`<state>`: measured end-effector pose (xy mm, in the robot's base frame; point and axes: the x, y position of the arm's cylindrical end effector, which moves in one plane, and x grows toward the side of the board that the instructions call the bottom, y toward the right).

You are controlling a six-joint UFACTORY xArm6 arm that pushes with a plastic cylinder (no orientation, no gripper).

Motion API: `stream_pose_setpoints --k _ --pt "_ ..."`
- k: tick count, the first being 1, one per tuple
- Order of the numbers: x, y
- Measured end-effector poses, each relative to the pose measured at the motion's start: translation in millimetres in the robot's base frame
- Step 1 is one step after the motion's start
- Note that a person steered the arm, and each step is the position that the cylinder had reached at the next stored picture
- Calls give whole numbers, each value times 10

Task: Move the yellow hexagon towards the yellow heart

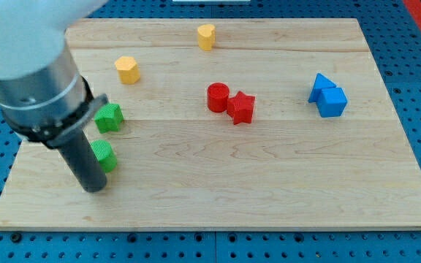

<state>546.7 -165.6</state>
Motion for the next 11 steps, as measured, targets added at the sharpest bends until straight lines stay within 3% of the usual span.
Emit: stream_pose_setpoints --k 1,2,3,4,6,7,9,11 --pt "-512 49" --pt "-331 107" --pt "-279 803" --pt "-893 1248" --pt "-1765 259" --pt "-1787 148" --pt "-2400 313" --pt "-2779 -89"
